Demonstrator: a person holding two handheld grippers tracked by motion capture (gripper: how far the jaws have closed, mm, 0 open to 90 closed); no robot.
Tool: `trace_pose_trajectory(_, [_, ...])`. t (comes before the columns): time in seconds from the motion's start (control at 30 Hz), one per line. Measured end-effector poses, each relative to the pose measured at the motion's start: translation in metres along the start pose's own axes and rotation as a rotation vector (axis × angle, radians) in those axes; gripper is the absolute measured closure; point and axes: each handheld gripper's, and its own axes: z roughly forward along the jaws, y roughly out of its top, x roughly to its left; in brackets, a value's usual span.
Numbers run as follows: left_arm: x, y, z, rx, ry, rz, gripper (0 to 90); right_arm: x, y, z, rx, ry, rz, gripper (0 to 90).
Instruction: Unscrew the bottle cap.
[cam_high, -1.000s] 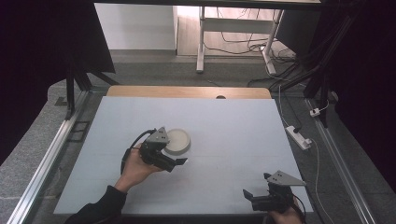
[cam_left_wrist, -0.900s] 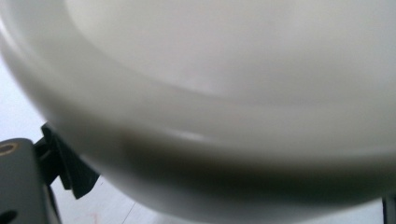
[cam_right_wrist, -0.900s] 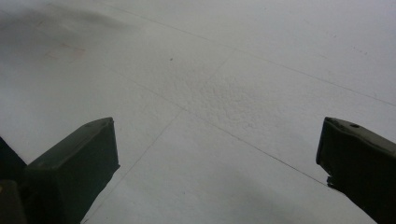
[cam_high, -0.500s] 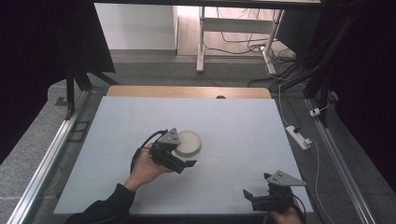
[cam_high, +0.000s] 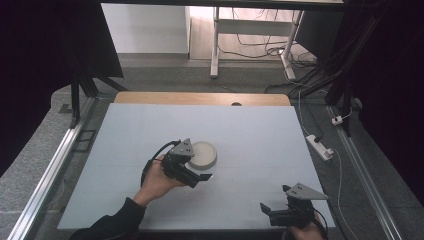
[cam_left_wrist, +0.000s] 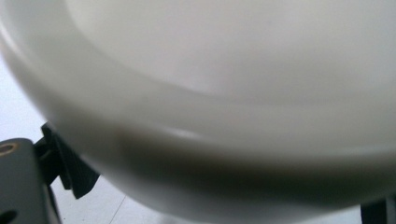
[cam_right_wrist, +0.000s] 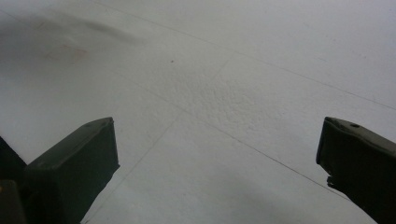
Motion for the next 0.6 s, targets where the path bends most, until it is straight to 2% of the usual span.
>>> trace_pose_trajectory(0.13, [-0.001,0.000,0.000,0.002,-0.002,0.001,7.3,0.002,0.003,-0.002,-0.021,-0.001,-0.002,0.0])
trace_pose_trajectory(0.3, [-0.001,0.000,0.001,0.004,-0.004,0.002,7.4,0.006,0.009,-0.005,-0.048,0.022,-0.002,0.0])
trace_pose_trajectory(0.6, [0.000,-0.001,0.000,-0.001,0.001,0.000,7.3,0.019,0.021,0.000,-0.068,0.082,-0.052,0.0])
